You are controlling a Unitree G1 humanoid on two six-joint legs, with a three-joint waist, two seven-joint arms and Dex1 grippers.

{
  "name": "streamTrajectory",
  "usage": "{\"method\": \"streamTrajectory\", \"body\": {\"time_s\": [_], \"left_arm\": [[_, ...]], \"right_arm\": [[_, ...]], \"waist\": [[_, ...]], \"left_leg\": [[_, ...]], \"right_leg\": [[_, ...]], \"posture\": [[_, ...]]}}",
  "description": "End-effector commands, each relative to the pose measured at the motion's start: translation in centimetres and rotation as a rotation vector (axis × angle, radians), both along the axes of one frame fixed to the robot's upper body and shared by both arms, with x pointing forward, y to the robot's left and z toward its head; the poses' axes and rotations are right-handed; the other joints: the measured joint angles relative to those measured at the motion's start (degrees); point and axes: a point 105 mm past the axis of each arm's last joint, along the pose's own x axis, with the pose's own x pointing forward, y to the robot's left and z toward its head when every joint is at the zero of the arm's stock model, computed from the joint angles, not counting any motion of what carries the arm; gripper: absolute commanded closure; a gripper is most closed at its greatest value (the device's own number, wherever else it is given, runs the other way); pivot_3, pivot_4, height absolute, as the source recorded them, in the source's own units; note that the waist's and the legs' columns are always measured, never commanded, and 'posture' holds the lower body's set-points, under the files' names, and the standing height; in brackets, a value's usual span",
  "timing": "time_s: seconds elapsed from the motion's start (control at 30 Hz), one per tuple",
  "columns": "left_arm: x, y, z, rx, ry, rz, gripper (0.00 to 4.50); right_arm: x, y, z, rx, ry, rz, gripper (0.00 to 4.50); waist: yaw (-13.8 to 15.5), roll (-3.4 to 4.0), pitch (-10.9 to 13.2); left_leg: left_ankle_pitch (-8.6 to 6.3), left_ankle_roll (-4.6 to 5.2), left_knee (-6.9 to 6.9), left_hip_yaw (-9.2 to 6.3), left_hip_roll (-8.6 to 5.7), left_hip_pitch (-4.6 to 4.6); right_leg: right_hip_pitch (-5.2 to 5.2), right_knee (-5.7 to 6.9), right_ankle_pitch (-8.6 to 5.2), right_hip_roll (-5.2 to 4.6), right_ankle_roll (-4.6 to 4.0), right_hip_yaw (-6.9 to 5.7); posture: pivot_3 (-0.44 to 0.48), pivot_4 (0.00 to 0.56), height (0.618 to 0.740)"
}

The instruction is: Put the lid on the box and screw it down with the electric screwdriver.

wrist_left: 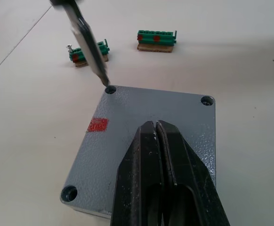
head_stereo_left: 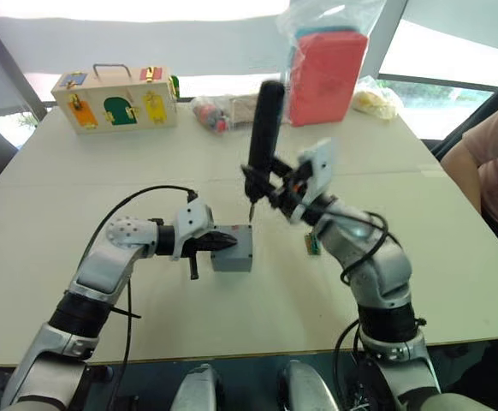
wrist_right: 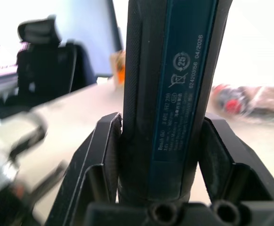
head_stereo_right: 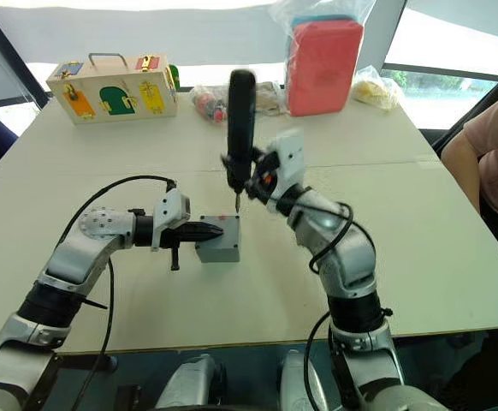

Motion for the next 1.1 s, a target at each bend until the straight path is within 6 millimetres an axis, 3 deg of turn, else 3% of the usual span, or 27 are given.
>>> {"method": "streamTrajectory", "body": {"time_s": [0.03, 0.23, 0.37, 0.53, 0.83, 1.03, 1.1], "left_arm": [[-0.4, 0.1, 3.0, -0.045, -0.070, -0.027, 4.50], [-0.7, -0.4, 5.4, -0.087, -0.126, -0.054, 4.50], [-1.2, -0.9, 7.0, -0.135, -0.151, -0.090, 4.50], [-1.7, -0.9, 7.5, -0.159, -0.159, -0.095, 4.50], [-2.5, -0.9, 8.2, -0.188, -0.160, -0.093, 4.50], [-3.0, -0.9, 8.2, -0.191, -0.147, -0.079, 4.50], [-3.1, -0.9, 8.2, -0.190, -0.143, -0.074, 4.50]], "right_arm": [[-1.1, -3.0, 4.4, 0.094, -0.060, -0.068, 2.65], [0.3, -8.3, 2.5, -0.085, 0.182, -0.254, 2.65], [0.1, -13.6, -1.5, -0.393, 0.507, -0.383, 2.65], [-0.9, -16.6, -5.4, -0.527, 0.801, -0.376, 2.65], [-0.2, -18.9, -10.1, -0.578, 1.076, -0.390, 2.65], [0.5, -19.1, -11.9, -0.614, 1.120, -0.371, 2.65], [0.7, -19.1, -12.0, -0.617, 1.119, -0.367, 1.66]], "waist": [[0.09, 0.00, 0.00], [0.03, 0.05, 0.05], [0.01, 0.14, 0.37], [-0.52, 0.18, 0.42], [-0.20, 0.16, 0.50], [-0.07, 0.10, 0.53], [-0.04, 0.09, 0.53]], "left_leg": [[0.02, -0.04, 0.01, 0.00, -0.01, -0.21], [0.05, -0.07, 0.03, 0.04, -0.12, -0.45], [0.05, -0.05, 0.03, 0.08, -0.14, -0.46], [0.02, 0.00, -0.05, 0.07, -0.15, -0.47], [0.03, 0.00, 0.01, 0.10, -0.13, -0.48], [0.02, 0.00, 0.01, 0.14, -0.17, -0.51], [0.03, 0.00, 0.01, 0.14, -0.16, -0.51]], "right_leg": [[-0.25, 0.06, 0.00, -0.02, 0.00, 0.00], [-0.43, -0.03, 0.01, -0.13, 0.00, -0.01], [-0.43, -0.07, 0.01, -0.12, 0.00, 0.02], [-0.42, -0.25, 0.01, 0.08, 0.01, 0.01], [-0.42, -0.26, 0.03, 0.11, 0.04, 0.05], [-0.42, -0.37, 0.07, 0.06, 0.11, 0.09], [-0.40, -0.37, 0.08, 0.07, 0.13, 0.08]], "posture": [[0.000, 0.150, 0.730], [0.000, 0.150, 0.730], [0.000, 0.150, 0.730], [0.000, 0.150, 0.730], [0.000, 0.150, 0.730], [0.000, 0.150, 0.730], [0.000, 0.150, 0.730]]}}
